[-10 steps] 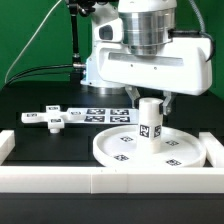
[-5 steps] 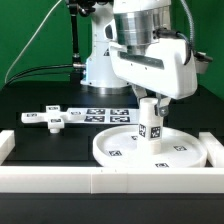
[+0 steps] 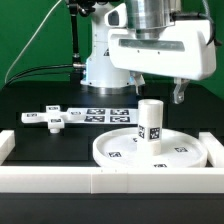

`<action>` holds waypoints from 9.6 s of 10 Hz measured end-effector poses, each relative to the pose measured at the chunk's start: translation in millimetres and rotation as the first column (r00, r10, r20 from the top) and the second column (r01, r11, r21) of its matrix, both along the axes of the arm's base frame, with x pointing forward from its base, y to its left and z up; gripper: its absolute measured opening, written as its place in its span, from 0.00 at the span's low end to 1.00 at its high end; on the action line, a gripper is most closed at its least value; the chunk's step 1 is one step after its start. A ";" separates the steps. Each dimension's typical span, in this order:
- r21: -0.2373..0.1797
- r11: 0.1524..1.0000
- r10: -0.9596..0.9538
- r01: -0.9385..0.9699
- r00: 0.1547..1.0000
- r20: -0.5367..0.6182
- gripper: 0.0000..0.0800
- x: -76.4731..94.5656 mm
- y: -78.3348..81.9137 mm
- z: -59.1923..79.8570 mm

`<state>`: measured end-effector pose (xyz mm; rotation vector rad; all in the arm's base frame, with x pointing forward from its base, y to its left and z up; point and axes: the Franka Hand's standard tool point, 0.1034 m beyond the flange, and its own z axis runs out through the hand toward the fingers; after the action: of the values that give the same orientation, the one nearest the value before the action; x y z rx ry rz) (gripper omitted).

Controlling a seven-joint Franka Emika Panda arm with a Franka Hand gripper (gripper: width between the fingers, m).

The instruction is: Assemble round table

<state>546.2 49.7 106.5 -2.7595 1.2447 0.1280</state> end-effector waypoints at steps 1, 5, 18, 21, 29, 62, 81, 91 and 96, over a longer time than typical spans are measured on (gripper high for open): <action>0.010 0.994 0.106 -0.106 0.994 0.022 0.81 -11.7 -5.5 11.1; 0.018 0.996 0.092 -0.092 0.995 0.024 0.81 -31.4 -15.4 24.4; -0.154 0.357 0.934 -0.921 0.350 0.074 0.81 -34.7 -60.7 8.0; -0.183 0.138 0.990 -0.973 0.130 0.057 0.81 -35.6 -88.8 6.4; -0.144 -0.051 0.998 -0.988 -0.057 0.035 0.81 -64.1 -159.0 -10.7; -0.083 -0.208 0.977 -0.975 -0.212 0.034 0.81 -122.2 -190.6 -72.6; -0.079 0.008 0.999 -0.997 0.004 0.049 0.55 -114.0 -129.5 -22.6; -0.144 0.242 0.970 -0.960 0.235 0.066 0.55 -65.5 -25.3 14.7; -0.157 0.206 0.977 -0.966 0.195 0.082 0.55 -20.1 1.6 32.5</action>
Offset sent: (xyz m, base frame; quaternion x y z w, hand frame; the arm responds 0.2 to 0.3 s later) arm 0.0000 0.0000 0.0000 0.0000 0.0000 0.0000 1.0000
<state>526.1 51.3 139.1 -2.9992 -0.8033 -0.0652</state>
